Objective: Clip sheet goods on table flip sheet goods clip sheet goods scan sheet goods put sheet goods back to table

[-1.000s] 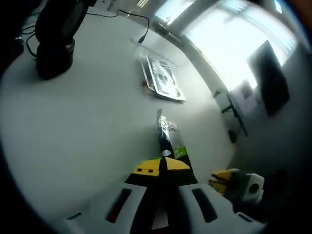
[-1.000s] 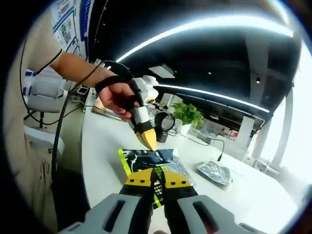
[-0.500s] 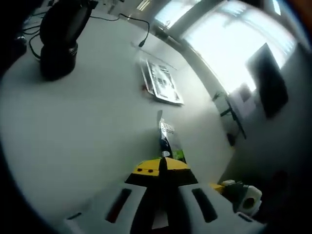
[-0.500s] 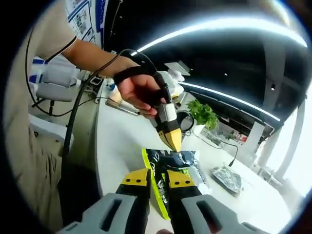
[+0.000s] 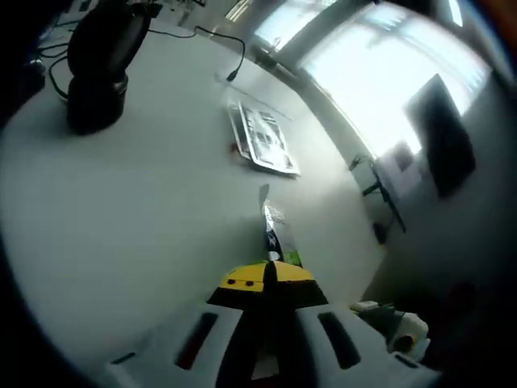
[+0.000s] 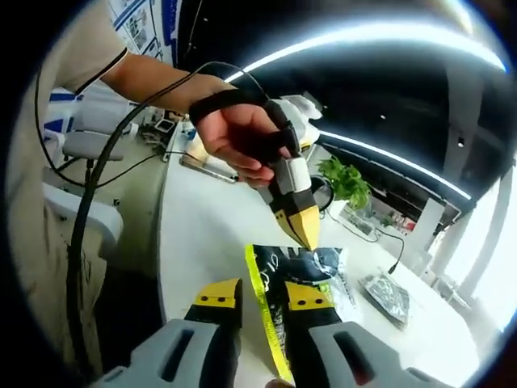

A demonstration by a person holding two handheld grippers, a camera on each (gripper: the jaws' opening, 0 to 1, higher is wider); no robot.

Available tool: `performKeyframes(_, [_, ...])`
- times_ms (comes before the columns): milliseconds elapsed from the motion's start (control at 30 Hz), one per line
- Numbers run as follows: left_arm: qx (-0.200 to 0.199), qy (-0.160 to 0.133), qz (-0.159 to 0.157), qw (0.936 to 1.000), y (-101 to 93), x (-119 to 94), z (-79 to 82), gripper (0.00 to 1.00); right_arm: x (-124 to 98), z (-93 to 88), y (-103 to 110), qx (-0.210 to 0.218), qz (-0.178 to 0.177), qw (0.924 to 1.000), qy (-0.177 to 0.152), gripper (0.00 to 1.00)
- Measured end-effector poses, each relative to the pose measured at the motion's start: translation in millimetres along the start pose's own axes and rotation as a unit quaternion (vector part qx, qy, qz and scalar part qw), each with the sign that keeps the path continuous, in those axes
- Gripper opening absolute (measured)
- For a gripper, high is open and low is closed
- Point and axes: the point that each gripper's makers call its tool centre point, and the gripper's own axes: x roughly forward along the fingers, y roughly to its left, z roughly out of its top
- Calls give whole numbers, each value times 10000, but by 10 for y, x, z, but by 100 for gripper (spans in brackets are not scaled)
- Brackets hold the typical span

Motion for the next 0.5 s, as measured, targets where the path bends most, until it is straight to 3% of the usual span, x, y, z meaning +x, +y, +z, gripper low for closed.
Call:
performKeyframes(233, [23, -44, -15, 10000, 6, -5, 33, 0, 69, -17, -18, -348, -246, 9989, 183, 16])
performKeyframes(333, [-5, -49, -9, 10000, 12, 4, 28, 0, 62, -32, -27, -410, -325, 9983, 258, 12])
performKeyframes(433, [-12, -41, -86, 10000, -29, 11, 23, 0, 47, -78, -26, -480, -425, 9973, 355, 2])
performKeyframes(500, [124, -64, -70, 9999, -32, 13, 34, 0, 33, -75, -57, -382, -515, 9976, 273, 0])
